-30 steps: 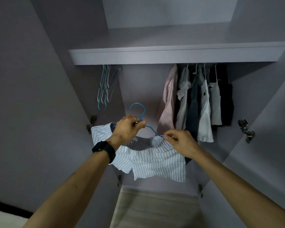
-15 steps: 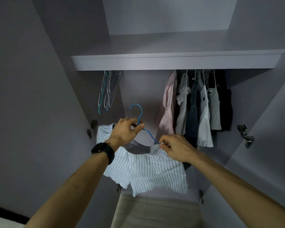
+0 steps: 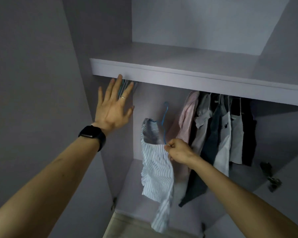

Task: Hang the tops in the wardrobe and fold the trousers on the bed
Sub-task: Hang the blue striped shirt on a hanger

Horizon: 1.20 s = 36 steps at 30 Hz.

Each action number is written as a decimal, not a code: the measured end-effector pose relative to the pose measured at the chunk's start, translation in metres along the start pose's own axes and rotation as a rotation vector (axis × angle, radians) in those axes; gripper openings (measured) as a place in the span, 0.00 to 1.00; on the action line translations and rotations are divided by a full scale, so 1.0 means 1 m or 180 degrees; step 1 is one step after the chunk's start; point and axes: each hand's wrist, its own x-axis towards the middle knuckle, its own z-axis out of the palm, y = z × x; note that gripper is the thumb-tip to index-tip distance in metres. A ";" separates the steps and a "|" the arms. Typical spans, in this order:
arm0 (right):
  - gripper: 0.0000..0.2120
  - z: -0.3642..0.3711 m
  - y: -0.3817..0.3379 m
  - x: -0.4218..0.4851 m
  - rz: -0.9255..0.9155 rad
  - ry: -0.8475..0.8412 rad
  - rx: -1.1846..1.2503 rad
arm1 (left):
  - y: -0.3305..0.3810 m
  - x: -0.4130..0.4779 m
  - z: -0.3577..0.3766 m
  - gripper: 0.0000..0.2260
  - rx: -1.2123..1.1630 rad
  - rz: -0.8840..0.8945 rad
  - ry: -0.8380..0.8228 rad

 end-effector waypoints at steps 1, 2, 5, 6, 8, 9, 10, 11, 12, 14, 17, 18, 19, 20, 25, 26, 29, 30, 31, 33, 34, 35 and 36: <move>0.13 -0.002 -0.006 0.011 0.0054 0.0073 0.0081 | -0.002 0.012 0.001 0.36 0.0051 0.0003 0.0140; 0.12 -0.005 -0.011 0.023 0.0098 0.0171 0.0157 | -0.003 0.025 0.001 0.35 0.0094 0.0000 0.0269; 0.11 -0.009 -0.017 0.057 0.0174 0.0399 0.0305 | -0.005 0.061 0.007 0.32 0.0129 0.0004 0.0530; 0.10 -0.012 -0.017 0.069 0.0187 0.0437 0.0297 | -0.007 0.073 0.012 0.31 0.0114 0.0019 0.0560; 0.10 -0.015 -0.015 0.091 0.0190 0.0514 0.0219 | -0.009 0.088 0.023 0.30 0.0065 0.0046 0.0559; 0.10 -0.017 -0.012 0.104 0.0176 0.0590 0.0128 | -0.009 0.093 0.033 0.29 -0.0021 0.0024 0.0628; 0.11 -0.018 -0.010 0.114 0.0182 0.0668 0.0048 | -0.008 0.096 0.039 0.29 -0.0129 -0.0023 0.0739; 0.11 -0.021 -0.008 0.123 0.0204 0.0745 -0.0008 | -0.004 0.097 0.044 0.29 -0.0262 -0.0083 0.0880; 0.11 -0.022 -0.005 0.130 0.0225 0.0808 -0.0038 | 0.001 0.098 0.048 0.28 -0.0388 -0.0150 0.1007; 0.10 -0.020 0.003 0.142 0.0248 0.0900 -0.0060 | 0.007 0.102 0.056 0.28 -0.0564 -0.0242 0.1190; 0.11 -0.018 0.015 0.160 0.0266 0.1125 -0.0179 | 0.010 0.106 0.065 0.27 -0.0549 -0.0256 0.1405; 0.13 -0.018 0.017 0.164 0.0266 0.1261 -0.0269 | 0.009 0.106 0.068 0.27 -0.0532 -0.0252 0.1463; 0.15 -0.018 0.019 0.168 0.0240 0.1416 -0.0345 | 0.007 0.106 0.071 0.27 -0.0533 -0.0261 0.1507; 0.15 -0.019 0.021 0.171 0.0214 0.1581 -0.0386 | 0.008 0.106 0.073 0.27 -0.0545 -0.0272 0.1528; 0.09 -0.029 0.006 0.189 0.0007 0.2159 -0.0328 | 0.009 0.106 0.080 0.27 -0.0552 -0.0365 0.1621; 0.11 -0.033 -0.001 0.194 -0.0004 0.2183 -0.0304 | 0.009 0.107 0.080 0.27 -0.0563 -0.0392 0.1635; 0.13 -0.049 -0.017 0.211 0.0154 0.2137 -0.0356 | 0.011 0.108 0.081 0.27 -0.0611 -0.0433 0.1657; 0.13 -0.052 -0.017 0.217 0.0258 0.2112 -0.0431 | 0.011 0.108 0.081 0.27 -0.0637 -0.0437 0.1668; 0.13 -0.053 -0.014 0.221 0.0360 0.2089 -0.0515 | 0.012 0.108 0.080 0.27 -0.0668 -0.0437 0.1671; 0.15 -0.049 -0.003 0.223 0.0510 0.1993 -0.0609 | 0.012 0.108 0.079 0.27 -0.0679 -0.0448 0.1659; 0.17 -0.045 0.002 0.223 0.0562 0.1947 -0.0607 | 0.012 0.107 0.079 0.27 -0.0674 -0.0452 0.1645; 0.18 -0.041 0.007 0.222 0.0584 0.1923 -0.0620 | 0.011 0.107 0.079 0.27 -0.0676 -0.0450 0.1635; 0.20 -0.040 0.010 0.219 0.0607 0.1894 -0.0611 | 0.011 0.106 0.078 0.27 -0.0672 -0.0430 0.1614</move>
